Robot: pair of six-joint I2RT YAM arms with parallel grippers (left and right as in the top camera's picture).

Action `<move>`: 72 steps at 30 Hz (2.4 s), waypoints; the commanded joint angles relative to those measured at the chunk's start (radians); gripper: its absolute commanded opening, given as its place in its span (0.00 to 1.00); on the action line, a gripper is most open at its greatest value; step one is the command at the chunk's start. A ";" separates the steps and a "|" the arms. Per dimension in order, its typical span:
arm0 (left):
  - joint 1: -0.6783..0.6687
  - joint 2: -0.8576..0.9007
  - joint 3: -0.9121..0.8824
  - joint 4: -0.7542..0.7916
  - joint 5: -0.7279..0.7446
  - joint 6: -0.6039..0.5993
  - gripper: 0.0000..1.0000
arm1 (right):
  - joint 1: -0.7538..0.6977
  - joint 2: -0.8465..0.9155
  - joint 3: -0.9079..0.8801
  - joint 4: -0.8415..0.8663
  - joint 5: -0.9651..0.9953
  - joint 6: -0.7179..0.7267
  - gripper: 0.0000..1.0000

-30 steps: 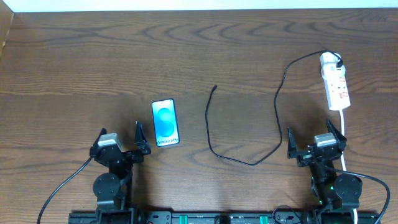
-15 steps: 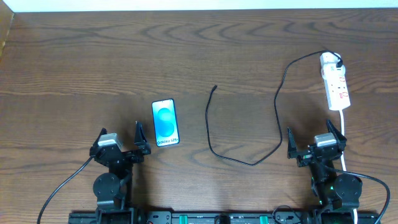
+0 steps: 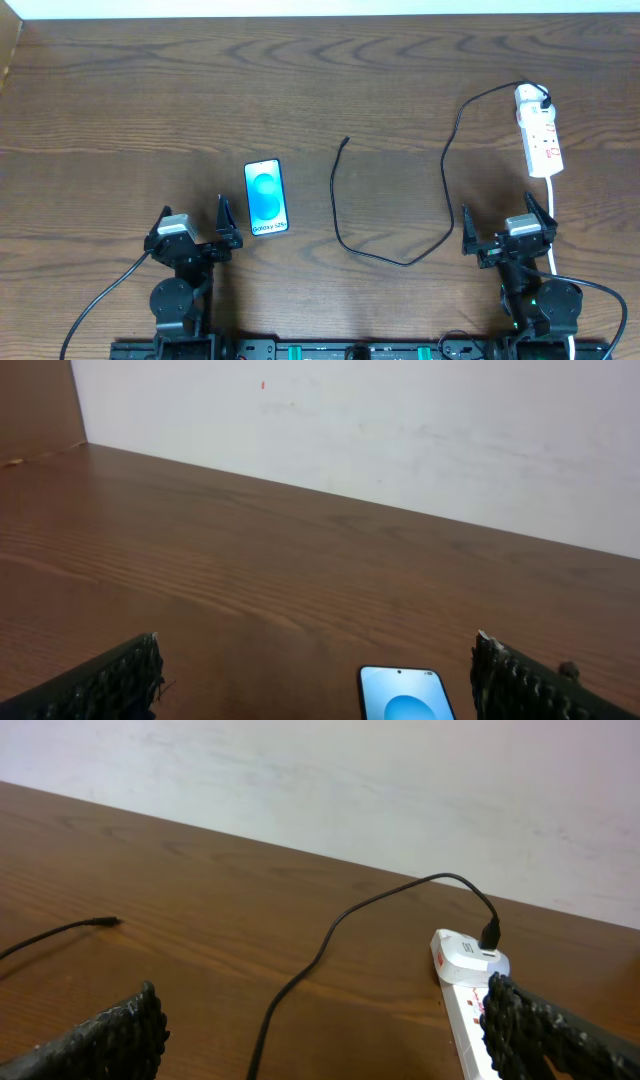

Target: Plug charger to phone and switch on socket

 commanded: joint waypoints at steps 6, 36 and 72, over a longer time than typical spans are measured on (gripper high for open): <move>-0.002 -0.001 -0.010 -0.049 -0.024 0.016 0.98 | 0.005 0.001 -0.001 -0.003 -0.006 0.000 0.99; -0.002 0.027 -0.004 -0.052 -0.015 0.009 0.98 | 0.005 0.001 -0.001 -0.003 -0.006 0.000 0.99; -0.042 1.390 1.265 -0.958 0.397 -0.025 0.98 | 0.005 0.001 -0.001 -0.003 -0.006 0.000 0.99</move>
